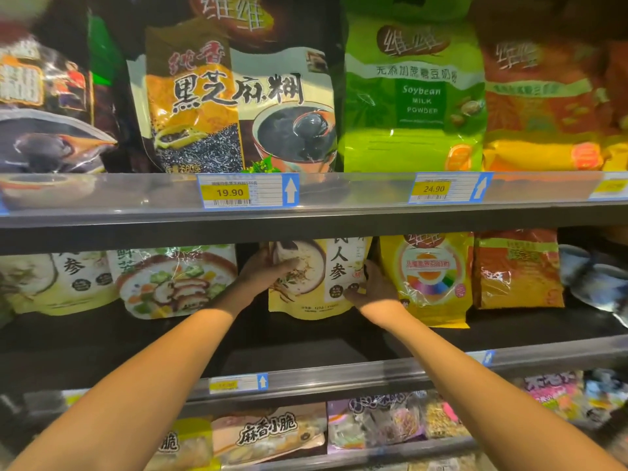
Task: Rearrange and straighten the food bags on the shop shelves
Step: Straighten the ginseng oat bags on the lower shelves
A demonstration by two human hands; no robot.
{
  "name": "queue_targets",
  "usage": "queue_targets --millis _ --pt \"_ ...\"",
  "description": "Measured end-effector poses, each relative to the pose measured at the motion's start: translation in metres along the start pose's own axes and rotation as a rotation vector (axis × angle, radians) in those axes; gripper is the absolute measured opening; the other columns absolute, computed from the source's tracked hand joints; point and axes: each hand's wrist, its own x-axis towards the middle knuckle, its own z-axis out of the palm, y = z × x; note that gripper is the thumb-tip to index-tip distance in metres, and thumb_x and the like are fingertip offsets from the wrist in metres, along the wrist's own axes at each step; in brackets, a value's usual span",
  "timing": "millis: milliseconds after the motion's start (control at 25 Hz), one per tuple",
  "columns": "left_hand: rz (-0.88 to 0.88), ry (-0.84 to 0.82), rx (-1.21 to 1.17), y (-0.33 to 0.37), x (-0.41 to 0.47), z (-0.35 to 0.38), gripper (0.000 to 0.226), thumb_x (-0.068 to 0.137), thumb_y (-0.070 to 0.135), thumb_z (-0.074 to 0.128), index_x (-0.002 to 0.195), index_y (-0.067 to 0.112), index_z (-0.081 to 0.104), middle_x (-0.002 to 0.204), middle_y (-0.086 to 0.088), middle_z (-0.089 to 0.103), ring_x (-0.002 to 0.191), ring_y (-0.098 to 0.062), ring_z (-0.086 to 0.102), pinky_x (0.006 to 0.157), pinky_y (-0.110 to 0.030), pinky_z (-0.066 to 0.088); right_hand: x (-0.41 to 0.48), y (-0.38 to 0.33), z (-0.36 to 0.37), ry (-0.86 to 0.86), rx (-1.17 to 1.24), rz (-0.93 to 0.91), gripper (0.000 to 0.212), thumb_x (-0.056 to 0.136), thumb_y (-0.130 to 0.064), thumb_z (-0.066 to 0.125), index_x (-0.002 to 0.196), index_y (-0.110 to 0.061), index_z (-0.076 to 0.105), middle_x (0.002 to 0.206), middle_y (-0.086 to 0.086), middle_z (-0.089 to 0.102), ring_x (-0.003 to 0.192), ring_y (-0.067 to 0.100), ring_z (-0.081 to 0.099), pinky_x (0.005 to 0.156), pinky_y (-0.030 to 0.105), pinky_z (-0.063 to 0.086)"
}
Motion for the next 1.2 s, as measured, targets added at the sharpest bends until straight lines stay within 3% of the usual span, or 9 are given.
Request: queue_targets --millis 80,200,280,440,640,720,880,1080,1200 --pt "-0.017 -0.073 -0.075 0.001 -0.002 -0.005 0.033 0.085 0.039 0.080 0.111 0.032 0.061 0.105 0.010 0.067 0.101 -0.010 0.064 0.072 -0.018 0.046 0.003 -0.005 0.002 -0.025 0.074 0.033 0.087 0.089 -0.028 0.077 0.159 -0.020 0.025 0.157 0.004 0.048 0.143 0.030 0.047 0.114 0.046 0.042" --pt "0.020 -0.178 -0.128 -0.002 -0.001 -0.009 0.063 0.078 0.036 0.086 0.133 0.028 0.057 0.126 0.003 0.070 0.121 -0.018 0.064 0.090 -0.030 0.054 0.008 -0.007 0.008 -0.023 0.138 0.051 0.092 0.088 -0.024 0.079 0.160 -0.017 0.022 0.159 0.006 0.044 0.147 0.031 0.042 0.115 0.045 0.039" --pt "0.028 -0.159 -0.097 -0.005 0.000 -0.009 0.064 0.077 0.041 0.086 0.132 0.030 0.056 0.126 0.003 0.070 0.121 -0.020 0.064 0.097 -0.037 0.055 0.007 -0.004 0.009 0.039 0.134 0.052 0.089 0.086 -0.023 0.081 0.157 -0.012 0.028 0.155 0.010 0.049 0.143 0.032 0.046 0.113 0.046 0.043" --pt "-0.005 -0.142 -0.123 0.004 -0.009 -0.011 0.026 0.087 0.051 0.073 0.101 0.034 0.059 0.102 0.007 0.067 0.095 -0.011 0.062 0.079 -0.033 0.052 0.013 0.002 0.000 0.049 0.051 0.009 0.042 0.098 -0.030 0.067 0.133 -0.009 0.058 0.135 0.012 0.066 0.124 0.033 0.063 0.099 0.043 0.053" --pt "-0.020 -0.169 -0.346 0.009 -0.009 -0.015 0.034 0.085 0.037 0.078 0.113 0.023 0.066 0.103 0.000 0.079 0.113 -0.025 0.069 0.084 -0.040 0.056 0.001 0.011 -0.005 -0.157 0.083 0.012 0.068 0.083 -0.037 0.084 0.140 -0.019 0.052 0.136 -0.005 0.063 0.125 0.019 0.059 0.096 0.032 0.050" --pt "-0.026 -0.169 -0.330 0.007 -0.007 -0.015 0.038 0.083 0.033 0.081 0.117 0.022 0.067 0.108 -0.001 0.079 0.115 -0.026 0.069 0.094 -0.047 0.057 -0.004 0.019 0.004 -0.205 0.068 0.036 0.075 0.080 -0.036 0.086 0.142 -0.020 0.048 0.138 -0.006 0.060 0.126 0.019 0.059 0.102 0.035 0.052" --pt "-0.012 -0.132 -0.290 0.007 -0.007 -0.013 0.051 0.073 0.048 0.086 0.116 0.026 0.067 0.110 0.001 0.079 0.115 -0.025 0.068 0.101 -0.054 0.053 0.003 0.019 0.012 -0.116 0.129 0.030 0.057 0.089 -0.028 0.078 0.139 -0.015 0.052 0.143 0.007 0.062 0.130 0.031 0.060 0.103 0.052 0.055" --pt "0.024 -0.044 -0.253 0.015 -0.014 -0.013 0.039 0.080 0.048 0.082 0.110 0.028 0.067 0.110 0.001 0.076 0.108 -0.021 0.069 0.098 -0.047 0.056 0.002 0.013 0.000 -0.118 0.140 -0.009 0.046 0.095 -0.028 0.071 0.137 -0.014 0.057 0.140 0.006 0.065 0.129 0.028 0.062 0.101 0.036 0.052" --pt "0.046 -0.028 -0.283 0.020 -0.025 -0.011 0.038 0.082 0.046 0.081 0.113 0.027 0.067 0.112 0.000 0.076 0.110 -0.020 0.069 0.100 -0.045 0.055 -0.005 0.013 -0.009 -0.118 0.180 -0.042 0.039 0.095 -0.031 0.072 0.130 -0.016 0.063 0.133 0.005 0.069 0.121 0.026 0.067 0.102 0.042 0.055"
